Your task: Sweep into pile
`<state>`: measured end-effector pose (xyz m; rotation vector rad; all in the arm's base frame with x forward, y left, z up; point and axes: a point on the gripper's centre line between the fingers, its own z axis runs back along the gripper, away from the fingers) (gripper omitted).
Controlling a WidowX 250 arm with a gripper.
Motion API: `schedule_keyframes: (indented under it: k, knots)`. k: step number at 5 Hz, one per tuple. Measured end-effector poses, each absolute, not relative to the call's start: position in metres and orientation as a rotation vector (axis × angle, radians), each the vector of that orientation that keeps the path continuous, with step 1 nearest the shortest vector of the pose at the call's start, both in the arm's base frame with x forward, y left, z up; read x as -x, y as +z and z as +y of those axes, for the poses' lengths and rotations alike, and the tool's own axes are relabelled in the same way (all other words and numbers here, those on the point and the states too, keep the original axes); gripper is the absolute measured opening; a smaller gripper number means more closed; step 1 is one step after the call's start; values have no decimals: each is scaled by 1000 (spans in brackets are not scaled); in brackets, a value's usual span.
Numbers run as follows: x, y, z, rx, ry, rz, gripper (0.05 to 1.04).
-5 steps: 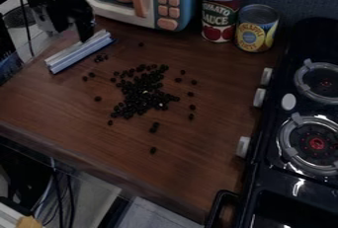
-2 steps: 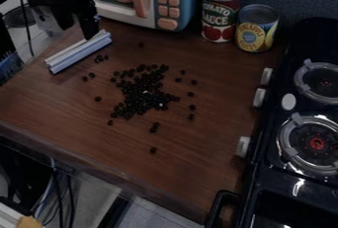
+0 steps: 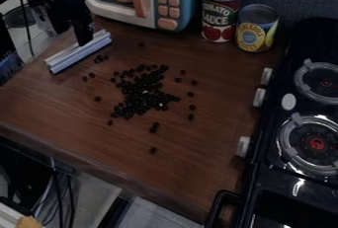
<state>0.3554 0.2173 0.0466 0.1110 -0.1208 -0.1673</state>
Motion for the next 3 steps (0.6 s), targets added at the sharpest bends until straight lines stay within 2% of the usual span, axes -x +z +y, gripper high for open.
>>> schedule_keyframes:
  k: [2,3]
  knots:
    - [-347,35,217,-122,-174,-87,996]
    - [-344,19,211,-137,-182,-43,996]
